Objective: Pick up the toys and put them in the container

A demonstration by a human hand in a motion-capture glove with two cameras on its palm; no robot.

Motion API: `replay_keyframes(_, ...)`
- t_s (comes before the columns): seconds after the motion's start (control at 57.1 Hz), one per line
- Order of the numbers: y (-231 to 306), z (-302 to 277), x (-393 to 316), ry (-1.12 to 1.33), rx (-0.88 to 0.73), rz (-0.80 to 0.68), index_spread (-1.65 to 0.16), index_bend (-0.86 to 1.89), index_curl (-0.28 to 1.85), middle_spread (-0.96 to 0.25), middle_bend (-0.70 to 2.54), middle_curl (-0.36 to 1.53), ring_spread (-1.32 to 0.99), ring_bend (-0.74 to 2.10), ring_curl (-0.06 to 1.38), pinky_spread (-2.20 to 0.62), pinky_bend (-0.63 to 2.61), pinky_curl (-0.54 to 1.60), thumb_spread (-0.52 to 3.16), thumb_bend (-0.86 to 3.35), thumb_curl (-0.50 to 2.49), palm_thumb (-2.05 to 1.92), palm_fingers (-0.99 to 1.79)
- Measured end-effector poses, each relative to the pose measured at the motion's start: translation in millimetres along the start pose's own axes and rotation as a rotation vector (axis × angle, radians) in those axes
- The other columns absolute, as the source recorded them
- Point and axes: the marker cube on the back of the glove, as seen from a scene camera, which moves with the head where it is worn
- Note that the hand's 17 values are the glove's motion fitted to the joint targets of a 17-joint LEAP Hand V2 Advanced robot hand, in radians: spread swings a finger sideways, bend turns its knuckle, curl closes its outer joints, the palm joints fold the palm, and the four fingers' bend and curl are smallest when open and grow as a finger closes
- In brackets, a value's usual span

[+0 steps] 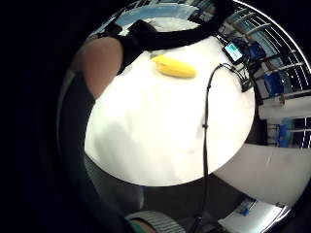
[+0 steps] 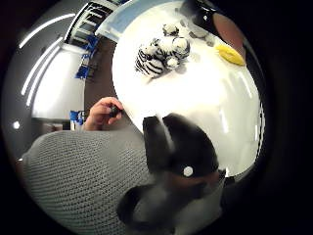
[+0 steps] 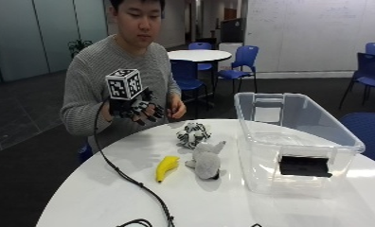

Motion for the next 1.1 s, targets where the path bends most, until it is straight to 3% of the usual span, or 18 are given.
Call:
replay_keyframes(0.14,1.0,-0.3,1.5,0.001,-0.002,0.009,-0.26,0.16,0.09,-0.17,0.20,0.09,-0.15,0.31,0.09,0.01,0.55,0.18,0.92,0.00,0.03,-0.01,0.31)
replay_keyframes(0.333,-0.2,0.5,5.5,-0.001,-0.003,0.032,-0.33,0.17,0.14,-0.21,0.20,0.15,-0.20,0.34,0.12,0.01,0.60,0.23,1.25,-0.01,0.08,-0.02,0.26)
replay_keyframes(0.805,-22.9,11.4,15.1,-0.022,-0.032,0.023,-0.36,0.18,0.25,-0.23,0.21,0.27,-0.23,0.40,0.17,0.02,0.62,0.28,1.41,-0.02,0.15,-0.03,0.20)
replay_keyframes(1.103,-111.4,-4.5,-31.9,0.013,-0.027,-0.210,-0.37,0.16,0.28,-0.24,0.20,0.32,-0.23,0.44,0.19,0.02,0.66,0.31,1.42,-0.02,0.17,-0.02,0.17)
